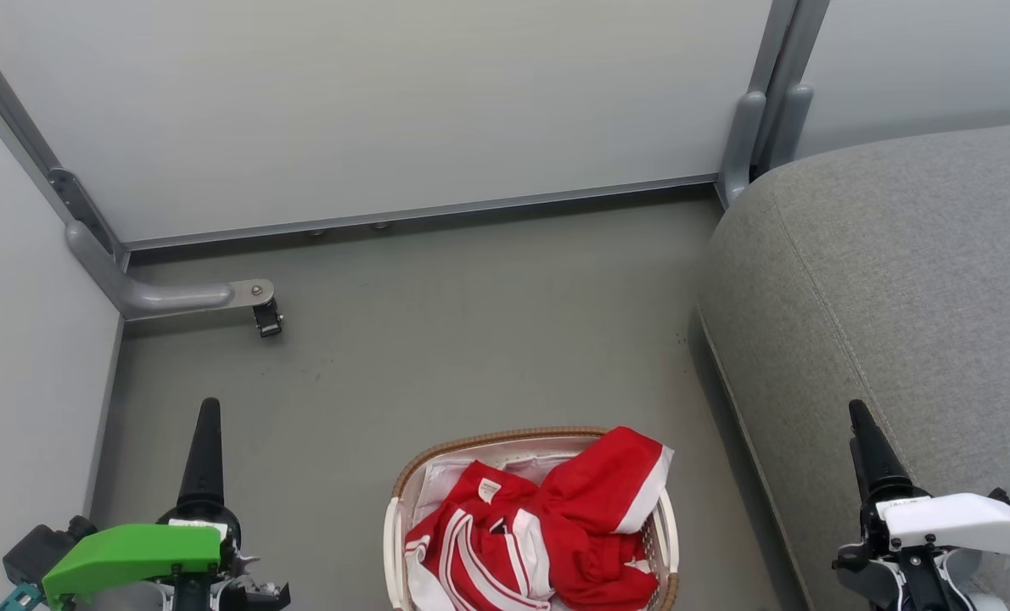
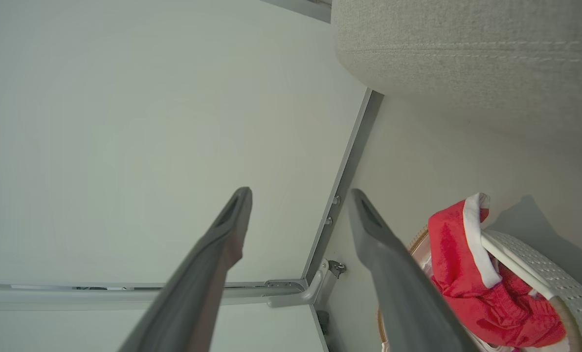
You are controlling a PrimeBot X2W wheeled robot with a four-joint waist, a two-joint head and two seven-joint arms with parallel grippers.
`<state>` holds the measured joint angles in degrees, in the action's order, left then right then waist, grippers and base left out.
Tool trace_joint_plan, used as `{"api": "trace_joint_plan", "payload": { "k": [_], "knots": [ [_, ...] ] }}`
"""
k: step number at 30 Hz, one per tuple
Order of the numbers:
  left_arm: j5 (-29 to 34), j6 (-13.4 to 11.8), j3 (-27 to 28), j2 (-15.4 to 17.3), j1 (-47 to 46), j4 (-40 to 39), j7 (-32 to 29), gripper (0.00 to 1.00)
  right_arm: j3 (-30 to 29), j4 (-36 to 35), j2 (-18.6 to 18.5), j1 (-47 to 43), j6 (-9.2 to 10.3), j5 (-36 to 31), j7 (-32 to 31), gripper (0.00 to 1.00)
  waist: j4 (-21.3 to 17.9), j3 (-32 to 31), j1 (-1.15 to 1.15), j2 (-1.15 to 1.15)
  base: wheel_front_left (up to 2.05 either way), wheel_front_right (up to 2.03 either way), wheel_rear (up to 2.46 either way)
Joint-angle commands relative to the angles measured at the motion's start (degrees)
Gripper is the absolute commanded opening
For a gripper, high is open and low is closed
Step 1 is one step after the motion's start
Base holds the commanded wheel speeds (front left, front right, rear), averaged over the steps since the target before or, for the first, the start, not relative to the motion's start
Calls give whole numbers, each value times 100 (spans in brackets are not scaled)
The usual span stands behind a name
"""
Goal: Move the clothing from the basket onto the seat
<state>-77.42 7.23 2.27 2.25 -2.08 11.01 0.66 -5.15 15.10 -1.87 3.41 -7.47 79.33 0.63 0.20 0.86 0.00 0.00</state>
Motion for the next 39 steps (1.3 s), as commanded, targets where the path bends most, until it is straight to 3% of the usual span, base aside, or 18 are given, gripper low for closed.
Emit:
{"api": "trace_joint_plan", "payload": {
  "k": [1, 17, 27, 39],
  "knots": [
    [236, 16, -16, 34, -11, -156, 72, 100, -21, -130, -54, 126, -2, -246, 73, 100, 2, 6, 0, 0, 0, 0, 0],
    [1926, 21, -141, 46, 84, -313, 390, 100, 42, -260, -68, 97, -2, -1926, 391, 100, 19, 41, 0, 0, 0, 0, 0],
    [3105, -153, -281, 52, 136, -334, 571, 100, 292, -440, -74, 75, -2, -3254, 577, 100, 31, 56, 0, 0, 0, 0, 0],
    [4111, -306, -405, 58, 229, -292, 766, 100, 378, -320, -85, 44, -2, -4240, 766, 100, 43, 69, 0, 0, 0, 0, 0]
  ]
}}
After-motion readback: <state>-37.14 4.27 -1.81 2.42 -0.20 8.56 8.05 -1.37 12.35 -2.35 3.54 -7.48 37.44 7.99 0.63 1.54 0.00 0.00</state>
